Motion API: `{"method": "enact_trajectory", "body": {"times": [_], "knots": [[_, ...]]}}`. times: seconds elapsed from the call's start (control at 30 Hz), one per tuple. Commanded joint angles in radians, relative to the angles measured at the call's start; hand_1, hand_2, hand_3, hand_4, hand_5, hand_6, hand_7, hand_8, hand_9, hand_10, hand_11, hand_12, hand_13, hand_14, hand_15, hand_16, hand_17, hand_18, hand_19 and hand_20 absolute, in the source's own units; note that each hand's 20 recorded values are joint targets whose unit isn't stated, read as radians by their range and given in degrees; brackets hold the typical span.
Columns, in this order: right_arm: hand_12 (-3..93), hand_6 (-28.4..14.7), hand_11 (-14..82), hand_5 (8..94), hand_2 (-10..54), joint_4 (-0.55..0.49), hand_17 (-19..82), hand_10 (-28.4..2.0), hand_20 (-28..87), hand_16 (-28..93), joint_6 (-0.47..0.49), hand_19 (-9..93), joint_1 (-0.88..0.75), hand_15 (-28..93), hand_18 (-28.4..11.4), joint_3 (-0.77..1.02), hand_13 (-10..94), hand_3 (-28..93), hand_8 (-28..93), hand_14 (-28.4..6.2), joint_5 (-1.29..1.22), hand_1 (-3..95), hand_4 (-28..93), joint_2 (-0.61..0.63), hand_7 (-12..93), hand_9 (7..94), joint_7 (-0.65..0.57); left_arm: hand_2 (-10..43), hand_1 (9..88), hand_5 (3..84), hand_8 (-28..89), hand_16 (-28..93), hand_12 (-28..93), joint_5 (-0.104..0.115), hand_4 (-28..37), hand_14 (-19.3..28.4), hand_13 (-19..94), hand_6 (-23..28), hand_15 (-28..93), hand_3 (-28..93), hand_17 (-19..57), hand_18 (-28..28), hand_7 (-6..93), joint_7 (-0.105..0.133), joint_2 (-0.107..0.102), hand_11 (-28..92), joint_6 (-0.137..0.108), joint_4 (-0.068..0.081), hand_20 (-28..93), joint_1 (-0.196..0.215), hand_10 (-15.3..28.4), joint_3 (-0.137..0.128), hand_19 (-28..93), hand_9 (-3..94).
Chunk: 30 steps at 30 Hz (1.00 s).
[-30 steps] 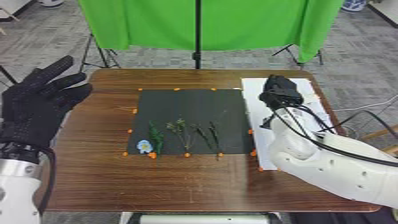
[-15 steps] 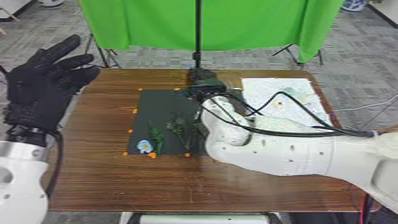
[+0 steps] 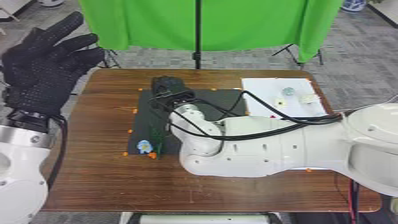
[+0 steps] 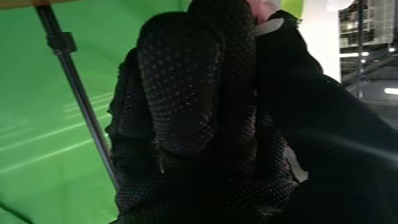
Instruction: Arrange flowers
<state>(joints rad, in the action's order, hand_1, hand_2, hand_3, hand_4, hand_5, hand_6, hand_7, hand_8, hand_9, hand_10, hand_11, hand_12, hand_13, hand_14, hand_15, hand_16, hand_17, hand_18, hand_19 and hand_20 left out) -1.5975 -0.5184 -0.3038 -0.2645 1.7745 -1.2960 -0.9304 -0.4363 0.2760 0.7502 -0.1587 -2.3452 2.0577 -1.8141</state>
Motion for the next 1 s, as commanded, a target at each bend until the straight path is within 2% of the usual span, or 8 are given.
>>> {"method": "enact_trajectory", "body": {"times": [0.03, 0.13, 0.2, 0.4, 0.57, 0.83, 0.97, 1.0], "knots": [[30.5, 3.5, 16.9, 82.4, -9.5, 0.018, 35, -5.5, 6, 19, -0.050, 91, 0.060, 56, -16.5, -0.070, 85, 69, 2, -2.7, -0.027, 56.4, -28, -0.078, 25, 93.7, -0.038, 8.0, 22.0, 36.5, -10, -13, 12, -0.012, -26.3, 28.4, 28, 10.4, 62, 78, -5.6, 27.1, 14.9, -0.007, -0.013, 31, 0.017, 0.009, 15, -0.003, 22.4, 0.010, 67, 35.1], [29.6, 4.3, 16.6, 82.3, -9.5, 0.028, 34, -5.2, 6, 19, -0.043, 91, 0.088, 56, -16.3, -0.100, 85, 68, 2, -2.7, -0.058, 56.2, -28, -0.102, 24, 93.7, -0.052, 8.0, 22.0, 36.5, -10, -13, 12, -0.019, -26.4, 28.4, 28, 10.4, 62, 78, -5.6, 27.1, 15.0, -0.018, -0.024, 31, 0.023, 0.006, 15, -0.004, 22.4, -0.005, 67, 35.1], [29.1, 4.5, 16.4, 82.0, -9.5, 0.029, 34, -5.1, 7, 19, -0.044, 91, 0.101, 57, -16.3, -0.114, 85, 67, 2, -2.7, -0.073, 55.9, -28, -0.107, 24, 93.7, -0.045, 8.0, 22.0, 36.6, -10, -13, 12, -0.018, -26.3, 28.4, 28, 10.4, 62, 77, -5.6, 27.1, 14.9, -0.008, -0.028, 32, 0.014, 0.006, 15, -0.008, 22.4, 0.000, 67, 35.1], [28.9, 4.7, 15.9, 81.9, -9.5, 0.030, 33, -4.9, 8, 19, -0.023, 90, 0.084, 57, -16.2, -0.100, 84, 67, 2, -2.6, -0.070, 55.6, -28, -0.097, 23, 93.7, -0.045, 8.0, 22.0, 36.5, -10, -13, 12, -0.018, -26.2, 28.4, 28, 10.4, 62, 77, -5.6, 27.1, 15.0, -0.018, -0.021, 32, 0.027, 0.009, 15, -0.015, 22.3, 0.004, 67, 35.1], [28.4, 4.6, 15.4, 81.3, -9.5, 0.032, 32, -5.0, 9, 19, 0.005, 90, 0.082, 57, -16.2, -0.094, 84, 65, 0, -2.6, -0.095, 55.3, -28, -0.090, 21, 93.6, -0.033, 8.1, 22.1, 36.5, -10, -13, 12, -0.018, -26.2, 28.4, 28, 10.4, 62, 77, -5.6, 27.0, 15.0, -0.014, -0.020, 32, 0.025, 0.008, 15, -0.008, 22.4, -0.002, 67, 35.0], [27.6, 4.0, 15.4, 75.6, -9.5, 0.038, 31, -5.4, 15, 18, 0.050, 88, 0.065, 59, -16.2, -0.071, 82, 62, -2, -2.9, -0.102, 54.1, -28, -0.077, 18, 92.3, -0.028, 8.1, 22.1, 36.5, -10, -13, 12, -0.017, -26.2, 28.4, 28, 10.5, 62, 77, -5.6, 27.0, 15.0, -0.015, -0.020, 32, 0.028, 0.008, 15, 0.003, 22.4, -0.010, 67, 35.0], [26.9, 3.9, 15.9, 73.6, -9.5, 0.036, 31, -5.7, 15, 18, 0.063, 88, 0.060, 60, -16.2, -0.059, 82, 62, -3, -3.1, -0.120, 53.1, -28, -0.075, 17, 90.9, -0.031, 8.0, 22.1, 36.5, -10, -13, 12, -0.015, -26.2, 28.4, 28, 10.4, 62, 77, -5.6, 27.0, 14.9, -0.017, -0.020, 32, 0.026, 0.011, 15, 0.005, 22.4, -0.012, 67, 35.0], [26.5, 3.7, 16.3, 72.7, -9.5, 0.036, 31, -5.7, 16, 18, 0.070, 87, 0.055, 60, -16.3, -0.053, 81, 63, -3, -3.1, -0.115, 52.0, -28, -0.074, 18, 90.3, -0.036, 8.0, 22.1, 36.5, -10, -13, 12, -0.012, -26.2, 28.4, 28, 10.4, 62, 77, -5.6, 27.0, 15.0, -0.017, -0.020, 32, 0.014, 0.011, 15, 0.005, 22.4, -0.007, 67, 35.0]]}}
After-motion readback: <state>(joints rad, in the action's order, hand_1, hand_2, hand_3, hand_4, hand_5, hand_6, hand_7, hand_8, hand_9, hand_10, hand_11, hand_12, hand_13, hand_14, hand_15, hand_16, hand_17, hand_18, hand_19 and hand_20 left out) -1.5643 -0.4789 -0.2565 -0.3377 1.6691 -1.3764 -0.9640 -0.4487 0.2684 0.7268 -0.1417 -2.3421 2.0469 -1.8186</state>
